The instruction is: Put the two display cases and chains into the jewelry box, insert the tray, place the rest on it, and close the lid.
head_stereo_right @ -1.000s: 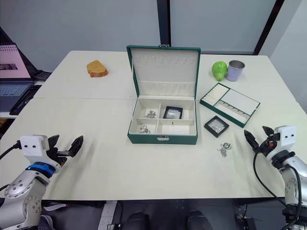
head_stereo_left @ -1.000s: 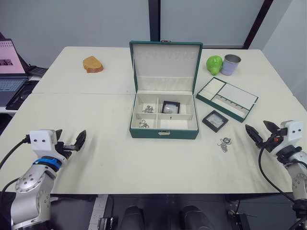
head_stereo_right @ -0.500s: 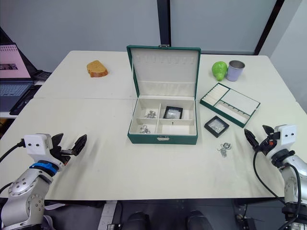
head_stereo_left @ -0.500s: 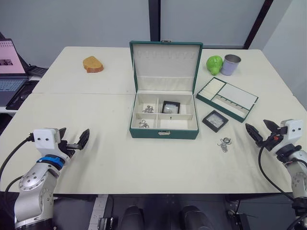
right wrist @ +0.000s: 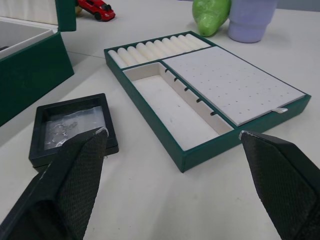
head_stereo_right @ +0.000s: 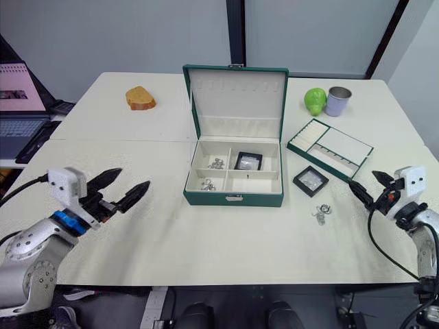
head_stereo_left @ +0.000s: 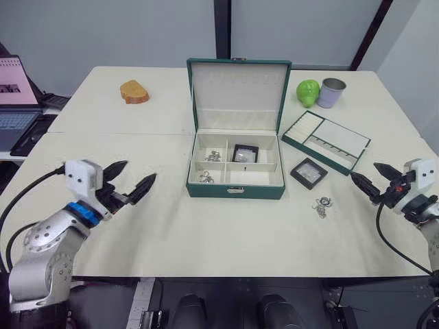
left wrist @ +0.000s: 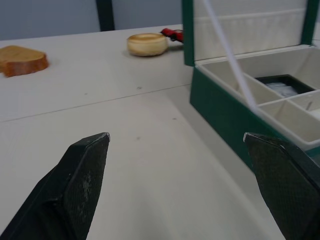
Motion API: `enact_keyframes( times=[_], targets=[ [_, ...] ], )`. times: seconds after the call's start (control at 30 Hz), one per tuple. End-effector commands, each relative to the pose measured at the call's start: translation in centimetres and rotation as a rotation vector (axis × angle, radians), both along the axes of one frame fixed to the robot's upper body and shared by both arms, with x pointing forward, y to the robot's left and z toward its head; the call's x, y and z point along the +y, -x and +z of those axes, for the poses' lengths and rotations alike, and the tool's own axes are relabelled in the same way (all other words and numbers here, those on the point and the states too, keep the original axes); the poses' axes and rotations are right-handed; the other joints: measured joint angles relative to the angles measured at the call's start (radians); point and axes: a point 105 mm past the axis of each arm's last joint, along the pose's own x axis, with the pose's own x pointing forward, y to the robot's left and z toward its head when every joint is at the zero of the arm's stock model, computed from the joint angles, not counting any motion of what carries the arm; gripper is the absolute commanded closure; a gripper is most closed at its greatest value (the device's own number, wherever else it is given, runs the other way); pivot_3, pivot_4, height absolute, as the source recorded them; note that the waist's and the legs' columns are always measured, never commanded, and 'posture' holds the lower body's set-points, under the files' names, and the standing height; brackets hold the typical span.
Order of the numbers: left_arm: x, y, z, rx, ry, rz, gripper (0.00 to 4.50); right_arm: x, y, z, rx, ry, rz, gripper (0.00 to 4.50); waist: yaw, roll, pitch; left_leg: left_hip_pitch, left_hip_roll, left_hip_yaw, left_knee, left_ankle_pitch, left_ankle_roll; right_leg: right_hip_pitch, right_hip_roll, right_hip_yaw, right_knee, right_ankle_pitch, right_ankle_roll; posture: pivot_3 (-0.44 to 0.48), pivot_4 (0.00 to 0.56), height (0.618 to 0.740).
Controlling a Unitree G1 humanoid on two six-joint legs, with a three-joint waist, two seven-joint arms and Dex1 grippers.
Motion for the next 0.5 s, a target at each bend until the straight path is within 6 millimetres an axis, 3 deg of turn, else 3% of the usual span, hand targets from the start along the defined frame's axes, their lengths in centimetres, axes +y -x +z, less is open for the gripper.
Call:
enact_keyframes(
  times=[0.03, 0.23, 0.5],
  targets=[
    [-3.6, 0.7, 2.5, -0.046, -0.015, -0.197, 0.03, 0.6, -0.3, 2.1, -0.022, 0.018, 0.077, 0.0, 0.0, 0.0, 0.0, 0.0, 0.0, 0.0, 0.0, 0.0, 0.0, 0.0, 0.0, 0.0, 0.0, 0.0, 0.0, 0.0, 0.15, 0.74],
    [-8.4, 1.5, 3.7, -0.056, -0.094, -0.464, 0.03, 2.1, -1.8, 4.2, 0.03, 0.045, 0.222, 0.0, -0.002, 0.0, 0.0, 0.0, 0.0, 0.0, 0.001, 0.0, 0.0, 0.0, 0.0, 0.0, 0.0, 0.0, 0.0, 0.0, 0.15, 0.74],
    [-13.3, 2.1, 4.8, -0.111, -0.125, -0.679, 0.03, 3.4, -4.9, 5.2, 0.113, 0.158, 0.314, 0.0, -0.008, 0.0, 0.0, 0.0, 0.0, 0.0, 0.001, 0.0, 0.0, 0.0, 0.0, 0.0, 0.0, 0.0, 0.0, 0.0, 0.15, 0.74]
  ],
)
